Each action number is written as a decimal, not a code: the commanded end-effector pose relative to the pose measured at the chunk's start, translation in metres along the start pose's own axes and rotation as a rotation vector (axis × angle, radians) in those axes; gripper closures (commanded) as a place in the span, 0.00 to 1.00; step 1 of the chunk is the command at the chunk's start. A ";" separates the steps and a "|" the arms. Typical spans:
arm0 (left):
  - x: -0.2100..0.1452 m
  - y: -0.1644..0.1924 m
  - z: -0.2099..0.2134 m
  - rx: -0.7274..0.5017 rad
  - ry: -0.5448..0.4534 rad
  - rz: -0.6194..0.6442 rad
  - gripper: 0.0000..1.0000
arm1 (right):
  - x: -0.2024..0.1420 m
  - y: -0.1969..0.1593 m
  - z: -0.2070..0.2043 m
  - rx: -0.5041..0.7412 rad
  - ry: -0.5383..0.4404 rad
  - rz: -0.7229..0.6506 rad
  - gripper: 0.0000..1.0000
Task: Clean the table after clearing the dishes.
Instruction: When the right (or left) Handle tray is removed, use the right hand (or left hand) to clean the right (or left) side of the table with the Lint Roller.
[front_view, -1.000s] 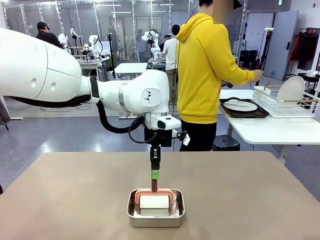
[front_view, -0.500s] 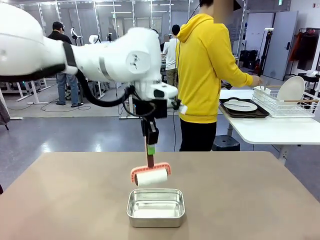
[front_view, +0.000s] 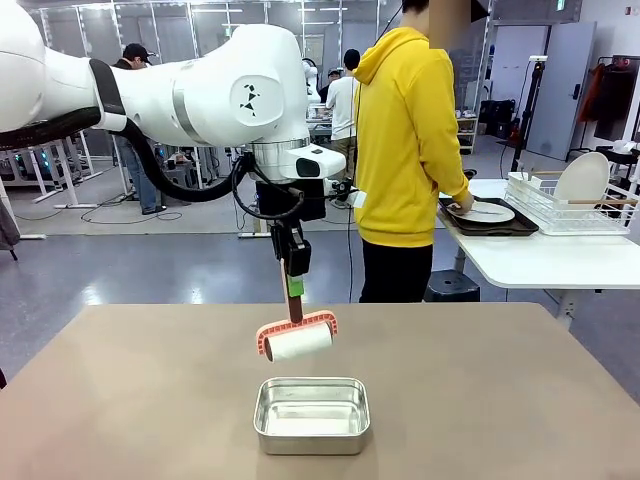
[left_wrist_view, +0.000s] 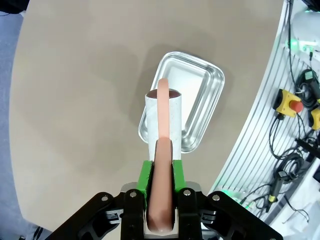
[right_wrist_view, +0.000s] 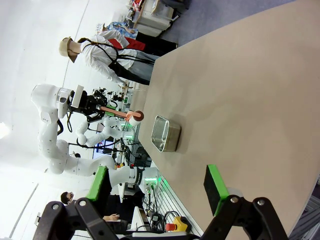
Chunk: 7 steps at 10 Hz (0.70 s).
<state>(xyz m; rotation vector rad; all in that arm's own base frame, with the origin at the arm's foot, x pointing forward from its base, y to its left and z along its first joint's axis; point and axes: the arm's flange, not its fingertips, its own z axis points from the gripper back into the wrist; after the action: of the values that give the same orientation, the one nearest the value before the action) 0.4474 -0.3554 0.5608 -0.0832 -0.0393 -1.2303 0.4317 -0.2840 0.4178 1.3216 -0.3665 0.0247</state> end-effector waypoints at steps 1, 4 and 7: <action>-0.002 0.001 0.005 -0.001 -0.004 0.022 1.00 | -0.004 0.005 -0.004 0.002 -0.009 -0.005 0.05; -0.008 0.023 0.008 -0.019 -0.073 0.129 0.79 | -0.004 0.005 -0.004 0.002 -0.009 -0.005 0.05; -0.066 0.049 0.004 -0.025 -0.282 0.404 0.79 | -0.004 0.005 -0.004 0.002 -0.009 -0.005 0.05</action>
<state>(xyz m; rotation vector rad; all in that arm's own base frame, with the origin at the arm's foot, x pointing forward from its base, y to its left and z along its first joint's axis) 0.4922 -0.2956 0.5719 -0.2490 -0.1583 -0.9051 0.4316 -0.2841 0.4177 1.3216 -0.3667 0.0245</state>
